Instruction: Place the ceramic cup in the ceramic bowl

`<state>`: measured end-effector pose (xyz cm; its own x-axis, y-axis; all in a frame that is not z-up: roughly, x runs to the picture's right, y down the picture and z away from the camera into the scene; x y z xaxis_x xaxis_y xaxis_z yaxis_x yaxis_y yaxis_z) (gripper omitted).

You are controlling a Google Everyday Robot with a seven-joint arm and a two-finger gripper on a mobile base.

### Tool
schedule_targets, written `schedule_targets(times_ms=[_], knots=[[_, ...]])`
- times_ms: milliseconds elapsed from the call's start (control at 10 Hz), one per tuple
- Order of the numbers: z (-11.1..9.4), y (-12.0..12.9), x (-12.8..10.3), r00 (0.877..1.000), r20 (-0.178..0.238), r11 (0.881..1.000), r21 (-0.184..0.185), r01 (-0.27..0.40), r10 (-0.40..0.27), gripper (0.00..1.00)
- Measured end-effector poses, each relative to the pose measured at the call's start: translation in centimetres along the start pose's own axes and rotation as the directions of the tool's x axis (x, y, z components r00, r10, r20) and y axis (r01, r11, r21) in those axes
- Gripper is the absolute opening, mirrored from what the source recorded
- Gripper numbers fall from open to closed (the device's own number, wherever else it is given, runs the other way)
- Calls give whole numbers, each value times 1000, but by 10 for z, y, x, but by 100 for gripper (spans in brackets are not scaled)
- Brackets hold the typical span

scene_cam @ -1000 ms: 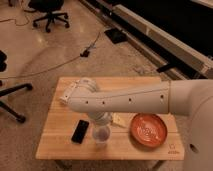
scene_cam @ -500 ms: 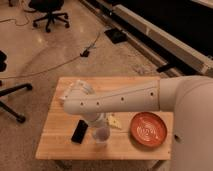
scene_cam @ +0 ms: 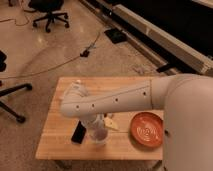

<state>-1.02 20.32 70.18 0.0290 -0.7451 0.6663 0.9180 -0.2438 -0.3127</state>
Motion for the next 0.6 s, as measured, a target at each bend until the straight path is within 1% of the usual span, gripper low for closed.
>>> schedule_targets(times_ms=[300,600], knots=[[0,-10,0,1000,-3,1000,0,12,-12,80],[5,-12,1,1000,-4,1000,-1,18,-18,80]])
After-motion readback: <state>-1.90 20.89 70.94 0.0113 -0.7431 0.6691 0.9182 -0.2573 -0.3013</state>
